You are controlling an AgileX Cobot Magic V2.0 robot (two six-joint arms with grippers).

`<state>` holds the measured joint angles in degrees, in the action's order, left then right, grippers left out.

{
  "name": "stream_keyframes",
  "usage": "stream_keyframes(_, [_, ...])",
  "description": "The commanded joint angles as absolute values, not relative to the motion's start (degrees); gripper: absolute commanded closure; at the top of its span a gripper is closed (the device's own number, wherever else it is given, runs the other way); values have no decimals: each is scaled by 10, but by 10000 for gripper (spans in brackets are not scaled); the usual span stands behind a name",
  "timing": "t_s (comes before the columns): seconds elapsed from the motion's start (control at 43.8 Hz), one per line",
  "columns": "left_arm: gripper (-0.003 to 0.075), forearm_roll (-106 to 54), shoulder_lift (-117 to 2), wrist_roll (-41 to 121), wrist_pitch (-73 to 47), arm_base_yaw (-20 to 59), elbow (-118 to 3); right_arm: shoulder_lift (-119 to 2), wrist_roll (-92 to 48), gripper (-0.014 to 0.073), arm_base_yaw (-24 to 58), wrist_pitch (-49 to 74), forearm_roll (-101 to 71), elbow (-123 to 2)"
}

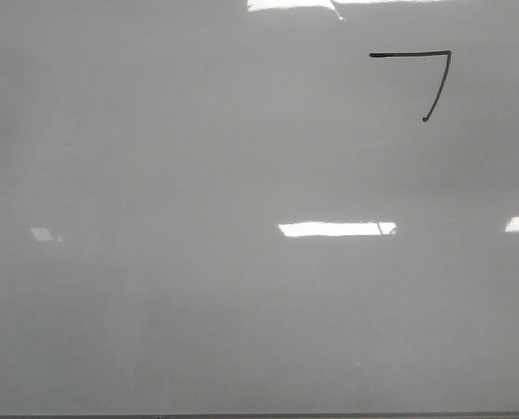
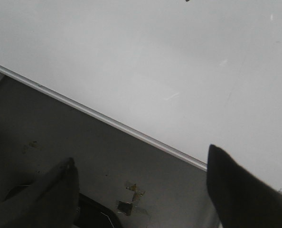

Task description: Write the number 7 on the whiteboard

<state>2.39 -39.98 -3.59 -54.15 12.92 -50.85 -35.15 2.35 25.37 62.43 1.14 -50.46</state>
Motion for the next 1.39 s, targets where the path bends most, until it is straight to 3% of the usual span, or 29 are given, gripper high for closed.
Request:
stream_keyframes(0.0, [384, 19, -383, -33, -513, 132, -528, -351, 27, 24, 250, 588, 22, -523])
stream_keyframes(0.137, [386, 19, -380, -33, -513, 132, -528, -351, 27, 31, 250, 583, 22, -523])
stream_keyframes(0.206, [398, 19, -380, -33, -511, 132, -527, -351, 27, 92, 250, 582, 22, -523])
stream_keyframes(0.434, [562, 19, -380, -33, -510, 132, -519, -351, 27, 497, 250, 575, 22, -523])
stream_keyframes(0.571, [675, 19, -380, -33, -506, 132, -519, -351, 27, 669, 250, 575, 22, -523])
stream_keyframes(0.685, [740, 19, -380, -33, -505, 132, -519, -351, 27, 662, 250, 572, 22, -523])
stream_keyframes(1.37, [741, 19, -380, -33, -482, 132, -519, -351, 27, 662, 250, 562, 22, -523])
